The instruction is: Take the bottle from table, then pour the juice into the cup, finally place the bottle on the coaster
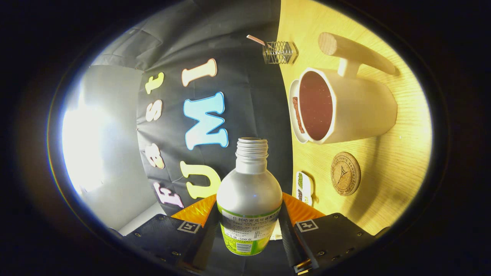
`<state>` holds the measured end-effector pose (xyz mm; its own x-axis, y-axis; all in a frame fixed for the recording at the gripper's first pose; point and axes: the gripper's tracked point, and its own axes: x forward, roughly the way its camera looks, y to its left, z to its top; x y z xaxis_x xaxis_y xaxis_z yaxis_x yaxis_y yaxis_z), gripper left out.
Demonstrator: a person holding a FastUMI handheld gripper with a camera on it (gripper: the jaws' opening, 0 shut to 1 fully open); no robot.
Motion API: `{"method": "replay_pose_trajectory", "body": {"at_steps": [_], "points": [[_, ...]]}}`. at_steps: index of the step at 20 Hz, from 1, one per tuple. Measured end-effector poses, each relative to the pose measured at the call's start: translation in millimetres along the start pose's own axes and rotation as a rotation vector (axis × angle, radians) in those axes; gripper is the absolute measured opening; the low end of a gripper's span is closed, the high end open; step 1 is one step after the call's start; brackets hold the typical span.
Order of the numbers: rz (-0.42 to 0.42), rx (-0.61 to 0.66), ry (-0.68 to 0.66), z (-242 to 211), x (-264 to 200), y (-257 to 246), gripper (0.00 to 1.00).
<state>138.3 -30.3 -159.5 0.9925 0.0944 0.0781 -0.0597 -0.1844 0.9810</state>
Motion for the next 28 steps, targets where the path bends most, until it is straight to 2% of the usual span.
{"method": "replay_pose_trajectory", "body": {"at_steps": [28], "points": [[0.031, 0.102, -0.022, 2.8, 5.6, -3.0, 0.75]]}}
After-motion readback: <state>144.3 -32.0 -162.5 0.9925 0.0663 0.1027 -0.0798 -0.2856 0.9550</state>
